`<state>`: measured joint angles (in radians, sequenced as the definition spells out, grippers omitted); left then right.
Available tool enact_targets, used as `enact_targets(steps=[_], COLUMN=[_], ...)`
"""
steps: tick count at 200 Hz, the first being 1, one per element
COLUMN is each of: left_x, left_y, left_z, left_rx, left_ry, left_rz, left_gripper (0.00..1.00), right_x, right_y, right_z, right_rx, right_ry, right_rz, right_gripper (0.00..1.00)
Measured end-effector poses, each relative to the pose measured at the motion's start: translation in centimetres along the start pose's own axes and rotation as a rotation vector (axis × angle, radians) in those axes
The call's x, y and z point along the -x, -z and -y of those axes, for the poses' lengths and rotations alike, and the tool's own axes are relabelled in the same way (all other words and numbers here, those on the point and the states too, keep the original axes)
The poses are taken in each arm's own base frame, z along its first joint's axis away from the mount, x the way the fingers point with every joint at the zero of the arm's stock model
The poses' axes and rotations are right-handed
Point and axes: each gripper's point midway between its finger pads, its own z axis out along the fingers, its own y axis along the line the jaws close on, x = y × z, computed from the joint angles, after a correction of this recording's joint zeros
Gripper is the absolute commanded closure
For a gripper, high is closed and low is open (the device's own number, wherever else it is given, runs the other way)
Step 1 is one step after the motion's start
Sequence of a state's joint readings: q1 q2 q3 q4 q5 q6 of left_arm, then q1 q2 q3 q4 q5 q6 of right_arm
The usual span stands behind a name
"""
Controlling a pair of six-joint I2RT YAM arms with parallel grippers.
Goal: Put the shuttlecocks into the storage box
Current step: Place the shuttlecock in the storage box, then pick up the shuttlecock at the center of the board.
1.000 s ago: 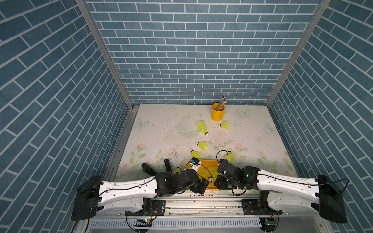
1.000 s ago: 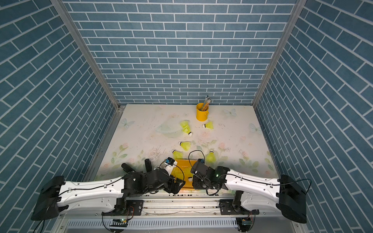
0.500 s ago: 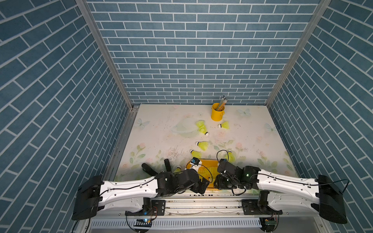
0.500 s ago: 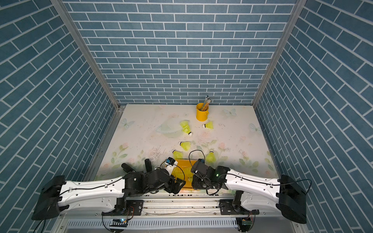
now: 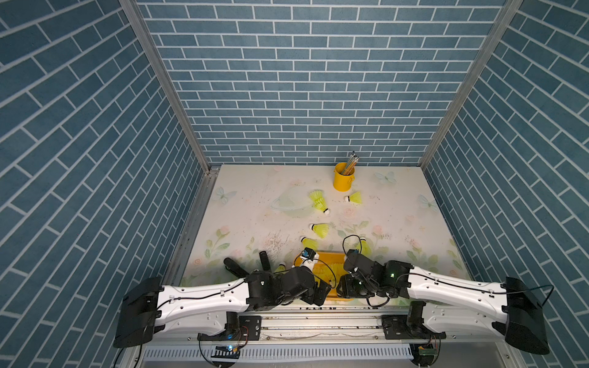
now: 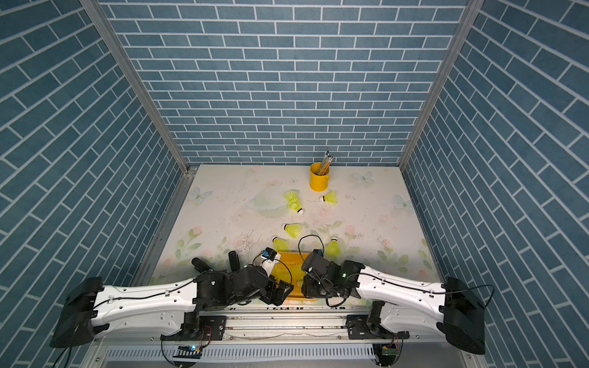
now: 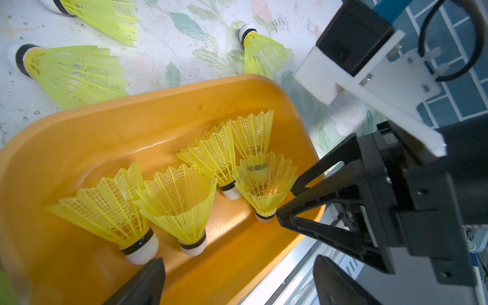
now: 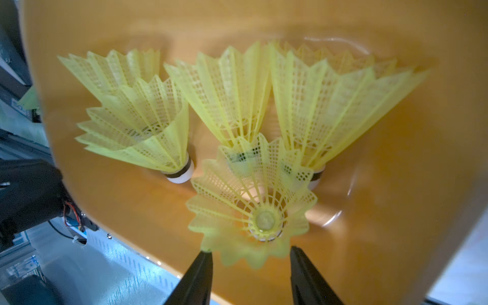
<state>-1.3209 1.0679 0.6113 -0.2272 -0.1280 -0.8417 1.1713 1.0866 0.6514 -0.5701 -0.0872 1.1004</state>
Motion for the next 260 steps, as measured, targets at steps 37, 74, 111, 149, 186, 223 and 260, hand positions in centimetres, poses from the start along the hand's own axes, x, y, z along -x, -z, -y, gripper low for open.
enact_targets(steps=[37,74,111,149,186,223,260], left_x=[0.8,3.3,8.6,13.7,15.6,15.7,17.3], left_y=[0.5,1.9,3.8,5.2,4.3,1.7,0.9], left_z=[0.2,0.9,-0.3,-4.1,-7.2,-10.6,-13.3], left_rx=[0.006,0.019,0.058,0.118,0.179,0.297,0.423], left_ry=[0.012,0.046,0.157,0.296,0.38,0.32,0.12], left_rz=[0.026,0.067,0.16,0.245,0.241,0.14,0.046], left_gripper=[0.06,0.06,0.06,0.06,0.08,0.1,0.17], right_x=[0.8,2.1,7.0,13.4,16.9,18.5,20.0], right_y=[1.4,3.4,7.1,9.9,10.5,9.9,9.8], right_z=[-1.1,-2.5,-4.6,-4.5,-2.3,-1.0,-0.1], right_rx=[0.025,0.026,-0.006,-0.046,-0.089,-0.088,-0.064], right_ry=[0.004,0.019,0.057,0.07,0.082,0.124,0.171], right_rz=[0.032,0.071,0.185,0.298,0.325,0.302,0.3], right_gripper=[0.39,0.26,0.0,0.0,0.05,0.07,0.08])
